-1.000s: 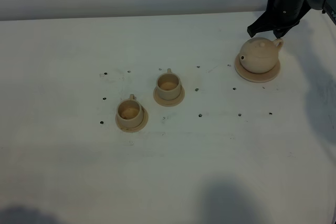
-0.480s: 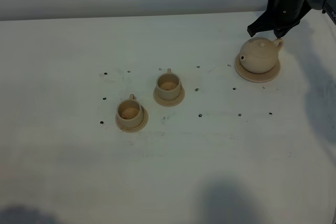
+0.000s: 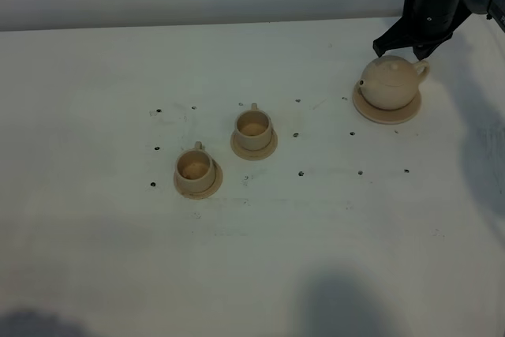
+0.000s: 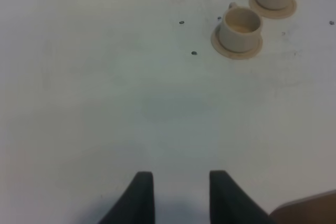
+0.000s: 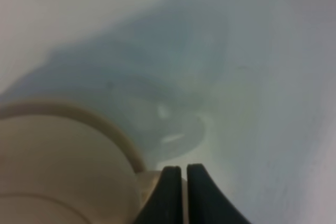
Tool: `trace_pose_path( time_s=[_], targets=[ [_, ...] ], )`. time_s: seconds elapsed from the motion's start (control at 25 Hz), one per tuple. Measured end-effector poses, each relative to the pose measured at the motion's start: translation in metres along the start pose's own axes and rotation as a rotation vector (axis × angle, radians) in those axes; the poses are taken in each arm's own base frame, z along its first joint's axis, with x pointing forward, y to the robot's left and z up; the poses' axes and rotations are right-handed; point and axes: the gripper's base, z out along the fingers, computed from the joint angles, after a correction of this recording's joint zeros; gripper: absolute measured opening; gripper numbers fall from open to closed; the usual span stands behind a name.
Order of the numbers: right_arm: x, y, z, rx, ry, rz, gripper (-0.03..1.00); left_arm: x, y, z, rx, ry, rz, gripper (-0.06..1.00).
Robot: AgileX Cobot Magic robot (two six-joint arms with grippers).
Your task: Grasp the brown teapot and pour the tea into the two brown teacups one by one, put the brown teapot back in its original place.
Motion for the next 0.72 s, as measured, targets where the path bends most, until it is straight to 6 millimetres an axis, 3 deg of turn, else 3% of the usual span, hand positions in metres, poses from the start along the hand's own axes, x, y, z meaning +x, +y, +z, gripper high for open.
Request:
trace_pose_path(
  time_s=[0.2, 0.52, 0.72],
  targets=[
    [0.001, -0.001, -0.004, -0.002, 0.000, 0.011, 0.02, 0.000, 0.000, 0.000, 0.000, 0.000, 0.000, 0.24],
    [0.011, 0.004, 0.009, -0.012, 0.058, 0.000, 0.02, 0.000, 0.000, 0.000, 0.000, 0.000, -0.001, 0.24],
    [0.010, 0.003, 0.003, -0.017, 0.045, 0.009, 0.02, 0.000, 0.000, 0.000, 0.000, 0.000, -0.001, 0.24]
  ],
)
